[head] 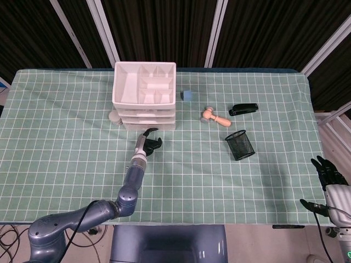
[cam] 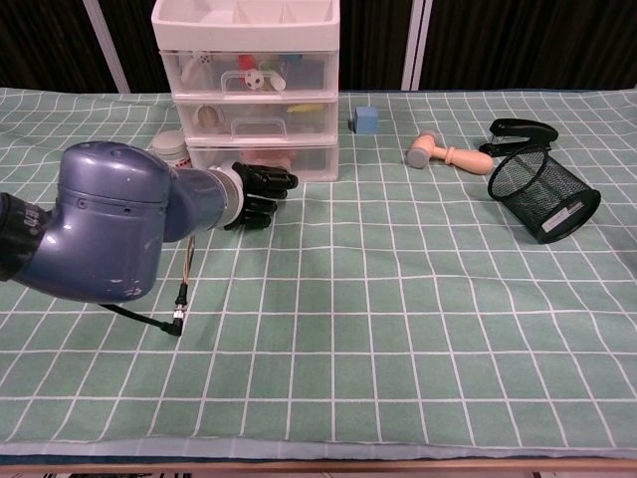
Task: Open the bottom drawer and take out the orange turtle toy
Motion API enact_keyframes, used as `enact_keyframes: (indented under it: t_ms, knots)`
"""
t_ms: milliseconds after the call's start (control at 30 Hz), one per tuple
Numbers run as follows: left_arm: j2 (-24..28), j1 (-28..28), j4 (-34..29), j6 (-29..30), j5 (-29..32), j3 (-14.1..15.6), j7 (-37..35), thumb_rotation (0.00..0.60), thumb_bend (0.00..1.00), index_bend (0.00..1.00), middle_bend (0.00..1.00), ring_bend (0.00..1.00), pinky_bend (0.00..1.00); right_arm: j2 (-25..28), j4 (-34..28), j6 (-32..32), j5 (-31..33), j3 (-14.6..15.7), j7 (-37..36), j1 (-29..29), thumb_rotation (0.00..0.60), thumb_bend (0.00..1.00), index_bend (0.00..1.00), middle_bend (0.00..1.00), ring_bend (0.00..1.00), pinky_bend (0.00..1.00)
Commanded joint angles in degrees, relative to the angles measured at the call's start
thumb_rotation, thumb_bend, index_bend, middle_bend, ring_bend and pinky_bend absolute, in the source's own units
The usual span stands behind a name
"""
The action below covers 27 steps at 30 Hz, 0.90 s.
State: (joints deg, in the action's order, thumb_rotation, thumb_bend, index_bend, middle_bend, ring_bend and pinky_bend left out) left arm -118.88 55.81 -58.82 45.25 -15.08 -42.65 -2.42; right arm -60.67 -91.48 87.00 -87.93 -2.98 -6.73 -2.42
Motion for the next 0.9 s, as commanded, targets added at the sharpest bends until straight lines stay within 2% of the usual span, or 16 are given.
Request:
enact_keyframes:
  t_ms: [33, 400, 767, 900]
  knots:
    - [0.4, -0.7, -1.1, 0.3, 0.1, 0.6, 0.0, 0.600, 0.53, 0.24, 1.00, 1.00, 1.00, 0.0, 0.0, 0.1, -0.1, 0.0, 0.0, 0.0, 0.600, 0.01, 0.00, 0.00, 0.00, 0.21]
    - [2.4, -4.1, -7.5, 2.3, -1.6, 3.3, -0.4, 0.600, 0.53, 0.24, 1.00, 1.00, 1.00, 0.0, 0.1, 0.4, -0.2, 0.0, 0.2, 0.1, 0.600, 0.01, 0.00, 0.00, 0.00, 0.21]
    - [6.1, -9.1, -17.8, 5.1, -3.2, 7.3, 0.0, 0.600, 0.53, 0.24, 1.00, 1.00, 1.00, 0.0, 0.0, 0.6, -0.3, -0.1, -0.2, 0.2, 0.600, 0.01, 0.00, 0.00, 0.00, 0.21]
    - [7.2, -10.1, -20.7, 5.5, -4.0, 7.8, -0.4, 0.600, 0.53, 0.24, 1.00, 1.00, 1.00, 0.0, 0.0, 0.7, -0.4, -0.1, -0.1, 0.3, 0.600, 0.01, 0.00, 0.00, 0.00, 0.21]
